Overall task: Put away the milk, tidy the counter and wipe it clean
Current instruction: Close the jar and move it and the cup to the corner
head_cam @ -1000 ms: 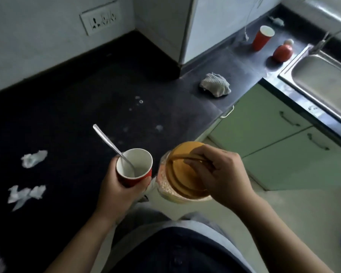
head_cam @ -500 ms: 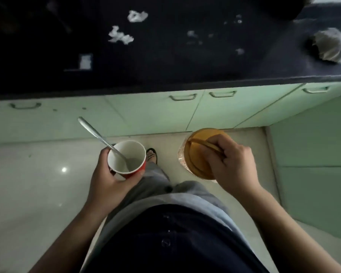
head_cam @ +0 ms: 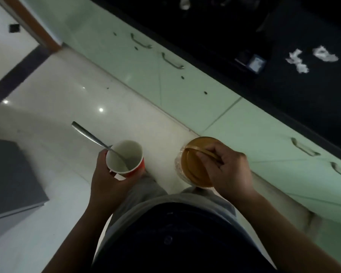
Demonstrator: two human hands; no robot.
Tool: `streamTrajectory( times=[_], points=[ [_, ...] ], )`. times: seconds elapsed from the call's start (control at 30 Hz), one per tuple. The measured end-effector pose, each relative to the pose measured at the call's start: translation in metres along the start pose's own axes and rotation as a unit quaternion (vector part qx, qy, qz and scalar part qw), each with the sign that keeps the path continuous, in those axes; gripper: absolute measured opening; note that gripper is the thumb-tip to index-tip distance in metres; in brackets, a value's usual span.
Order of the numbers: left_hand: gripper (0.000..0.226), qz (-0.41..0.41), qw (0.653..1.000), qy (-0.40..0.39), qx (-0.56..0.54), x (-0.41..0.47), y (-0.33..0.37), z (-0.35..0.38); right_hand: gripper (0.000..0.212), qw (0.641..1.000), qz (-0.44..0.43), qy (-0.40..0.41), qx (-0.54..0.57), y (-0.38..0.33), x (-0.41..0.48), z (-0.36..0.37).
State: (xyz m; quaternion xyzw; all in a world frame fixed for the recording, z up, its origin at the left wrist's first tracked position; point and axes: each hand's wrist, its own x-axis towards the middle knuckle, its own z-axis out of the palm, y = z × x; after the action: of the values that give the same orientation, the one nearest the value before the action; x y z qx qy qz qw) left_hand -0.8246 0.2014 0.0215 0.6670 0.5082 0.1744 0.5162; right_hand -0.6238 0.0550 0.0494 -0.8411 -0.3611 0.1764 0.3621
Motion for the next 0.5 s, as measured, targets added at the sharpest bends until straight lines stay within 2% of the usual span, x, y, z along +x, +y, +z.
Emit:
streamTrajectory(
  times=[0.13,0.27,0.5],
  points=[
    [0.076,-0.011,0.999,0.042,-0.019,0.056,-0.017,-0.075,0.006,0.997,-0.058,-0.048,0.01,-0.061,0.065,0.066],
    [0.068,-0.019,0.995,0.096,-0.026,0.103,-0.026,-0.135,0.009,0.992,-0.093,-0.074,0.032,-0.119,0.126,0.114],
    [0.072,-0.047,0.988,0.135,-0.053,0.188,-0.03,-0.195,0.008,0.983,-0.153,-0.087,0.045,-0.185,0.239,0.178]
  ],
)
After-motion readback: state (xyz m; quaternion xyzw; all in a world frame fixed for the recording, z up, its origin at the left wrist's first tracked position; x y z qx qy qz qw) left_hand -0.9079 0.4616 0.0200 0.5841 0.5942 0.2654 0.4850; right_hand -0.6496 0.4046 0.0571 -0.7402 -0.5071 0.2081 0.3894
